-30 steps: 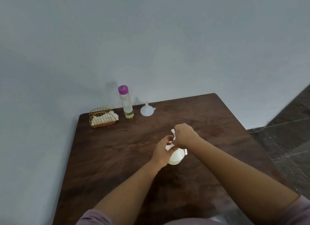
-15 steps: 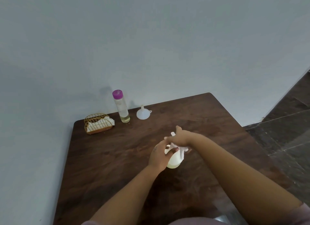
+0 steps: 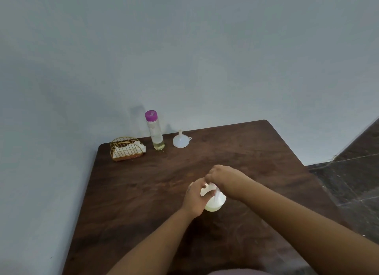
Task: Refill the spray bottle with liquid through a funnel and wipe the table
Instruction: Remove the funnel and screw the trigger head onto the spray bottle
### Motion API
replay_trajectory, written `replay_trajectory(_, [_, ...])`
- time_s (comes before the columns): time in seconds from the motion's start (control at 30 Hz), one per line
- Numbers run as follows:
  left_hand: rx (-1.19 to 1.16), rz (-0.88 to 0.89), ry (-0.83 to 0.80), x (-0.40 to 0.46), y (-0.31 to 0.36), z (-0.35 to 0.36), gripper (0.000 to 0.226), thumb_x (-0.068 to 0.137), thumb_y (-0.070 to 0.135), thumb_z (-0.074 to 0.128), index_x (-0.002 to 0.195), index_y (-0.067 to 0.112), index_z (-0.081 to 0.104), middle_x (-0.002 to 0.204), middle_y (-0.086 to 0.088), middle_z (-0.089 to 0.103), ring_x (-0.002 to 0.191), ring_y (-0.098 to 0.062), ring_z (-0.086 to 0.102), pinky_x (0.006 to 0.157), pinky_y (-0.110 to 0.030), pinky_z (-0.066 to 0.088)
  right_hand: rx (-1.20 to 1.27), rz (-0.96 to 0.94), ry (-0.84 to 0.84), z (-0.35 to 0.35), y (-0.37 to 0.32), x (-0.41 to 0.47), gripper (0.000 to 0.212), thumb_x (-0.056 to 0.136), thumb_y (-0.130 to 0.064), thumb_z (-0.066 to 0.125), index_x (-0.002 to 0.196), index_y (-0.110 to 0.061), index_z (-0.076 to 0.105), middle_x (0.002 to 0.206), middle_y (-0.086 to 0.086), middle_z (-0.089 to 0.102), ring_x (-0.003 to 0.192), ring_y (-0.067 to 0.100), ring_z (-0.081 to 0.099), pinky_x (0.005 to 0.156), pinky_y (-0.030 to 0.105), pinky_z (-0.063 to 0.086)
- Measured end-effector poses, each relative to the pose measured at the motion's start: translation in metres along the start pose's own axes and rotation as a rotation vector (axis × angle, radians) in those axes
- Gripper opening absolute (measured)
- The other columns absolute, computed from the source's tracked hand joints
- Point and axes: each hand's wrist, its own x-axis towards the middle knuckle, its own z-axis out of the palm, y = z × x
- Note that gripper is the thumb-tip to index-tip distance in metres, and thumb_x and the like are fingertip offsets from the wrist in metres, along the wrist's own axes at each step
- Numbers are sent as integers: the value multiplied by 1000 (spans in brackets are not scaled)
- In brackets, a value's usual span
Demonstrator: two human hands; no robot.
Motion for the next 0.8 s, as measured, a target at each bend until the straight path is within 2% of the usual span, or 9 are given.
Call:
replay_trajectory(0.13, [-51,3,-18,0,2,2,38,82,53,66,114,34,60,109,17,64,112,-14,56,96,-38,49,98,74,55,1,5,7,24,87,-12,60,111,-14,59,104,3,65,95,21,59,74,32,48])
replay_trajectory(0.2, [-106,-38,3,-3,7,3,24,85,41,71,105,41,59,105,19,62,111,-13,55,96,-34,47,143,143,136,4,8,8,20,84,-23,64,102,-16,58,93,2,66,83,20,60,64,29,42])
replay_trajectory(0.27, [-177,-64,23,-6,6,4,27,85,27,74,101,43,59,103,15,64,107,-12,59,92,-31,46,211,233,201,9,7,7,25,82,-35,66,98,-19,58,89,-1,66,76,17,58,61,25,40])
replay_trajectory(0.37, [-208,-61,48,-10,4,7,29,77,41,74,105,41,65,110,8,68,110,-12,61,97,-41,50,277,384,285,19,-2,7,30,85,-49,60,85,-21,50,74,-5,57,65,14,52,52,22,31])
replay_trajectory(0.47, [-104,-17,50,-6,-9,19,37,79,52,63,115,42,60,116,15,66,114,-21,57,97,-48,49,355,559,319,29,-13,6,34,91,-48,50,76,-20,40,63,-8,46,59,14,49,46,24,27])
replay_trajectory(0.57, [128,64,60,-17,8,17,54,89,46,54,139,29,43,126,13,60,117,-18,51,98,-41,44,523,630,306,31,-14,8,40,90,-51,49,66,-21,35,63,-8,47,59,13,51,48,25,31])
replay_trajectory(0.63, [253,108,77,-20,8,16,52,97,37,50,145,19,38,129,3,57,117,-19,49,96,-38,44,694,599,279,28,-9,8,49,84,-63,53,67,-17,45,62,-4,59,58,13,58,51,25,42])
replay_trajectory(0.73, [283,125,49,-21,9,11,51,100,36,45,147,18,34,128,0,56,119,-19,47,97,-40,45,1003,473,96,27,11,-5,58,79,-66,59,83,-8,64,72,4,74,70,12,71,73,27,57])
replay_trajectory(0.8, [265,88,33,-19,12,10,49,100,37,45,145,19,35,133,0,53,125,-18,43,101,-40,43,1086,363,6,31,27,-18,45,75,-54,72,103,-20,65,93,0,73,87,12,69,86,31,56])
